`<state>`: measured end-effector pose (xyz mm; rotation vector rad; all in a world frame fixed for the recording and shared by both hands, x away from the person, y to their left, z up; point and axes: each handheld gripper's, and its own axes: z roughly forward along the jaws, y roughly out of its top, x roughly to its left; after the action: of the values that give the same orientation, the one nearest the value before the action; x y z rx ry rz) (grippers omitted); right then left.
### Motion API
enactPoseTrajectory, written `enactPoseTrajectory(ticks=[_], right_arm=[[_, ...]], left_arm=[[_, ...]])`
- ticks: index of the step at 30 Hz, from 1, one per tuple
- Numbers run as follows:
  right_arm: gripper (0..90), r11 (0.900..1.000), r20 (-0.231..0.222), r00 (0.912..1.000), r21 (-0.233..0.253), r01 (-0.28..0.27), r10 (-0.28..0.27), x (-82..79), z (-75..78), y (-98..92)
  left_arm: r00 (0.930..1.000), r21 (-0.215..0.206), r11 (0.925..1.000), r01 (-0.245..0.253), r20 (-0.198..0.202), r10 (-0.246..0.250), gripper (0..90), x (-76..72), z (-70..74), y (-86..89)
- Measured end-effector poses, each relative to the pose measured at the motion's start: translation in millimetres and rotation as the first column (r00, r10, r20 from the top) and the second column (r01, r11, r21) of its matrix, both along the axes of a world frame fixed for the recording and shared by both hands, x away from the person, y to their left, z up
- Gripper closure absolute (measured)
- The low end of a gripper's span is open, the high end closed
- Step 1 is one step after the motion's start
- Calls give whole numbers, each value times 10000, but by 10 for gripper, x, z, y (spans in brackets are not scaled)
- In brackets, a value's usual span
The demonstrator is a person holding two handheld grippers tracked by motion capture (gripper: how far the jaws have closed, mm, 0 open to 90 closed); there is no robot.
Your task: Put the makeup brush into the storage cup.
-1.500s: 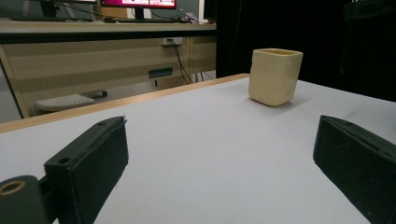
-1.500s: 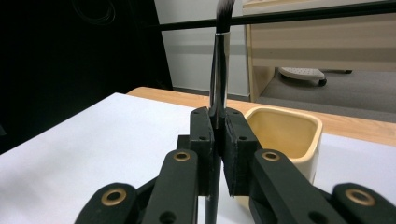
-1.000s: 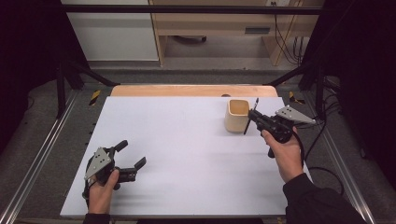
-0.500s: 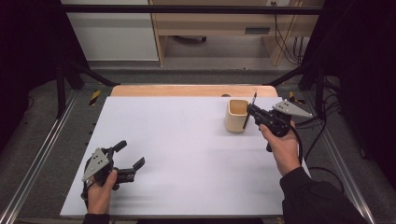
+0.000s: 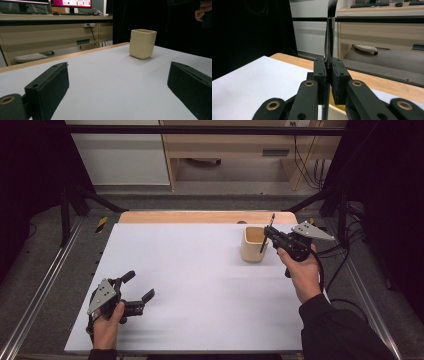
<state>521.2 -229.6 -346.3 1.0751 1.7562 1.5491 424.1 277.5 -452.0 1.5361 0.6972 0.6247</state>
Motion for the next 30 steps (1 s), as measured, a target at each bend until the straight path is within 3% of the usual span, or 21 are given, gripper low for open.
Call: enactPoseTrajectory(ticks=[30], right_arm=[[837, 9997, 248, 9995, 145, 199, -203, 136, 120, -21]], left_arm=[[9998, 85, 9998, 192, 101, -193, 35, -6, 11, 19]])
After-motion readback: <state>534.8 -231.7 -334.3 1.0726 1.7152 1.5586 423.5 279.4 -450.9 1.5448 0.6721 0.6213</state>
